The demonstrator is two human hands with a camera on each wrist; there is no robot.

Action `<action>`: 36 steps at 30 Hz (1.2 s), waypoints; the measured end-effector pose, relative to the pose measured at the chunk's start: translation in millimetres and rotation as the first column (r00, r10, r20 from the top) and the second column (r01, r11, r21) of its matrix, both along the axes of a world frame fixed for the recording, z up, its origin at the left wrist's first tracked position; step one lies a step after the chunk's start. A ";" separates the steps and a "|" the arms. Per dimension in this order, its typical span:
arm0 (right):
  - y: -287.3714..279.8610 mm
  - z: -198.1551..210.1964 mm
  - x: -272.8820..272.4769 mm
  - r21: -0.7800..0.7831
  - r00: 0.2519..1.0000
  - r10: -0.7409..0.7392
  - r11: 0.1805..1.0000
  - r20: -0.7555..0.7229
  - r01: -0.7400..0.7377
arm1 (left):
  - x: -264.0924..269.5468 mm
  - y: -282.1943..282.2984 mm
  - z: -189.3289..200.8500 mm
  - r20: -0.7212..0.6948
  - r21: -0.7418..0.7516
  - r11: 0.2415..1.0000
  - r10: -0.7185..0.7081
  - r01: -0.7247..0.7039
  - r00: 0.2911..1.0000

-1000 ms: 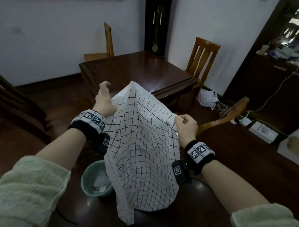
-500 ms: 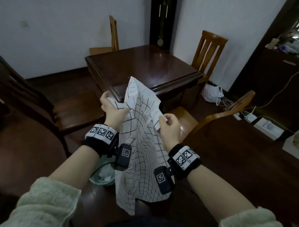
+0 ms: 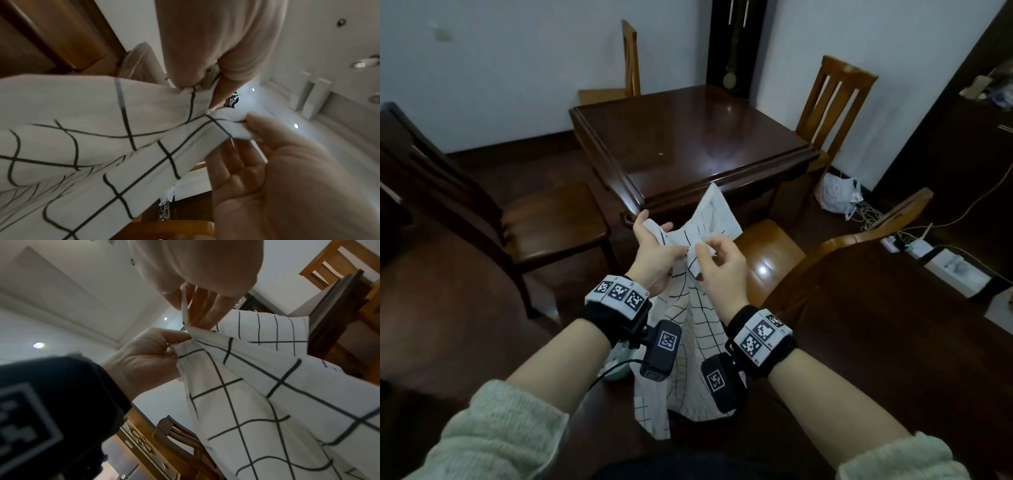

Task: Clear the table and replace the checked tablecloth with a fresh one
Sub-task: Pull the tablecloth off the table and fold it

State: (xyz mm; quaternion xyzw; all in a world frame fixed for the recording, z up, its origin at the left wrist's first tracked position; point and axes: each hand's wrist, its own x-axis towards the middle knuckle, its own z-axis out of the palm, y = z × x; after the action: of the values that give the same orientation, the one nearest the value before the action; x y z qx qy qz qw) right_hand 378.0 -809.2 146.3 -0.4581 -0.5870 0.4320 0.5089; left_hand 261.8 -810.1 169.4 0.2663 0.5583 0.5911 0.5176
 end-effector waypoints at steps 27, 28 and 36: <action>-6.5 8.7 3.7 -0.074 0.993 0.122 0.990 0.005 -0.121 | 24.9 -17.8 -15.8 0.078 0.150 0.956 -0.264 0.251 0.961; -6.4 9.8 4.8 -0.124 0.984 0.173 0.976 -0.043 -0.177 | 23.6 -18.2 -16.2 0.070 0.160 0.950 -0.283 0.269 0.957; 0.6 29.6 22.7 -0.341 0.722 0.249 0.751 -0.646 -0.565 | 0.3 -22.8 -17.7 -0.133 0.164 0.894 -0.399 0.417 0.907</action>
State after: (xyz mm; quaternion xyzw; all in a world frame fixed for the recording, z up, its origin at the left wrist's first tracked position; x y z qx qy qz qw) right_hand 400.7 -808.6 175.9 -0.2817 -0.3608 0.7925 0.4031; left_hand 262.2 -833.0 151.8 0.4533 0.4554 0.5062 0.5752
